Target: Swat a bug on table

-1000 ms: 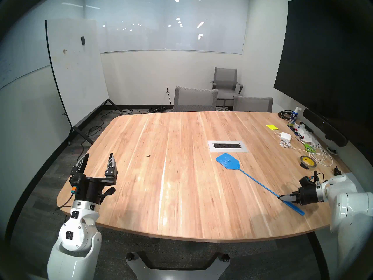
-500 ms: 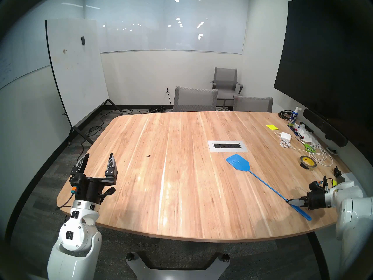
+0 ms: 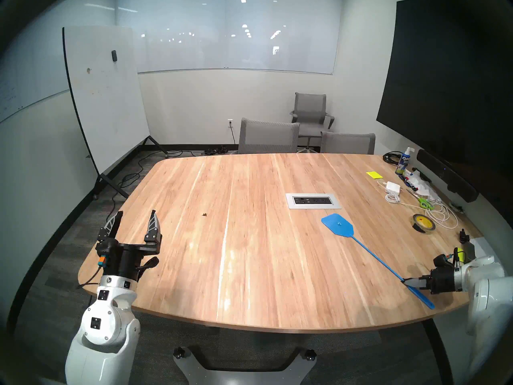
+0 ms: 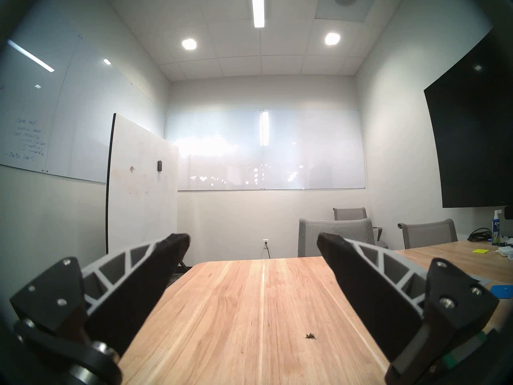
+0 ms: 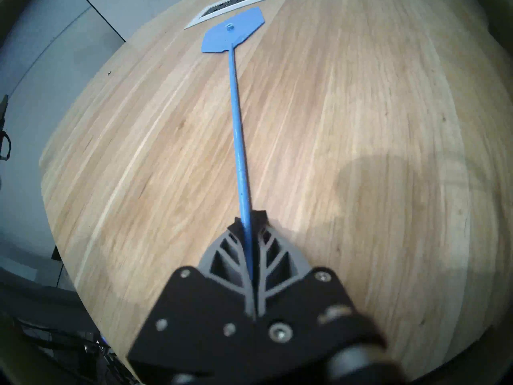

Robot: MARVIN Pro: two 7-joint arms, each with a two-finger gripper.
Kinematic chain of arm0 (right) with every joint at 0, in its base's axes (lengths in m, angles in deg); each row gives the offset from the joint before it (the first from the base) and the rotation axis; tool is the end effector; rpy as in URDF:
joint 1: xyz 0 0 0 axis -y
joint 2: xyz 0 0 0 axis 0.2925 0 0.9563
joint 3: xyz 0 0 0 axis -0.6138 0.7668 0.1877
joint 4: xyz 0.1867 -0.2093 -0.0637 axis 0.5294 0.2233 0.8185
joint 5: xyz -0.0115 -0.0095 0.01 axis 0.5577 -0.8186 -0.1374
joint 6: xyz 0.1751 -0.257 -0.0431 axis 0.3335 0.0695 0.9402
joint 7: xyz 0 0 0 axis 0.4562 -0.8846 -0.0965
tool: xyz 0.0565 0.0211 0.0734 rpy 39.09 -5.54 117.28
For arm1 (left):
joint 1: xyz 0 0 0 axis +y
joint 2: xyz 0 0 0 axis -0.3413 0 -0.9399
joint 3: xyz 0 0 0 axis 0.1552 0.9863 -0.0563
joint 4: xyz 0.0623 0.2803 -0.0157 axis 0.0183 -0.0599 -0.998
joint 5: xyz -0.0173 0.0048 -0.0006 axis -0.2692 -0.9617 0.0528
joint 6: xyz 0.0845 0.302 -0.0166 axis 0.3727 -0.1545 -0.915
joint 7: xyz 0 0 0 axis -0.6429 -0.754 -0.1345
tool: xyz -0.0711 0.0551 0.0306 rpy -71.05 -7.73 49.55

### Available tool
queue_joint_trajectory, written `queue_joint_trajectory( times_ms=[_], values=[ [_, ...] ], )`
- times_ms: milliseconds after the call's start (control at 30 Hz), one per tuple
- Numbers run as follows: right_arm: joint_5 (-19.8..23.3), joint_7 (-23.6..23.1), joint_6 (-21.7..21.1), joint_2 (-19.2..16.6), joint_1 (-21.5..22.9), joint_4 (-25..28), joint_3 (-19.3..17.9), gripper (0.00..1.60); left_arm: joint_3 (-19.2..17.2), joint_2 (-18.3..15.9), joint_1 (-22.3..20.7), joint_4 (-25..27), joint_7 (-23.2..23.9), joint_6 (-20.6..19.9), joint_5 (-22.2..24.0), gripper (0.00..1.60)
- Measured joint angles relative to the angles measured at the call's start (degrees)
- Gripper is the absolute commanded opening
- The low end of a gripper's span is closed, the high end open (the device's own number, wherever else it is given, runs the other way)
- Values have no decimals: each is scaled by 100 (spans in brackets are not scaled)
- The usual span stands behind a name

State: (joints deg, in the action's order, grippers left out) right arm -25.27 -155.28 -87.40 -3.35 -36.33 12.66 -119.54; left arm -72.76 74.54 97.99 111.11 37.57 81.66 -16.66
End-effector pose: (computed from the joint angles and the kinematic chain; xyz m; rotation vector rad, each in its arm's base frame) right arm 0.2920 -0.4378 -0.3245 -2.4945 -0.2824 -0.8471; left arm 0.2858 0.0442 -0.2470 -1.7855 -0.0519 -2.4952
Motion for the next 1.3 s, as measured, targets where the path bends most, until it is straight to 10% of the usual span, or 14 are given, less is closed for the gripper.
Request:
queue_joint_trajectory(
  times_ms=[100, 300, 333, 400, 1300],
  values=[
    [48, 0, -8, -27, -51, 2, -17, 6, 0, 0, -1, 0, 0, 0, 0, 160],
    [153, 1, -12, -94, -170, 3, -43, 79, 0, 1, -3, -2, 0, 0, 0, 160],
    [169, 2, -11, -101, -188, 3, -47, 126, 0, 1, -3, -2, 0, 0, 0, 160],
    [203, 1, -11, -112, -224, 3, -53, 160, 0, 1, -3, -2, 0, 0, 0, 160],
    [254, 14, 919, -137, -347, 339, 18, 160, 0, 3, -8, -6, 0, 0, 0, 160]
  ],
)
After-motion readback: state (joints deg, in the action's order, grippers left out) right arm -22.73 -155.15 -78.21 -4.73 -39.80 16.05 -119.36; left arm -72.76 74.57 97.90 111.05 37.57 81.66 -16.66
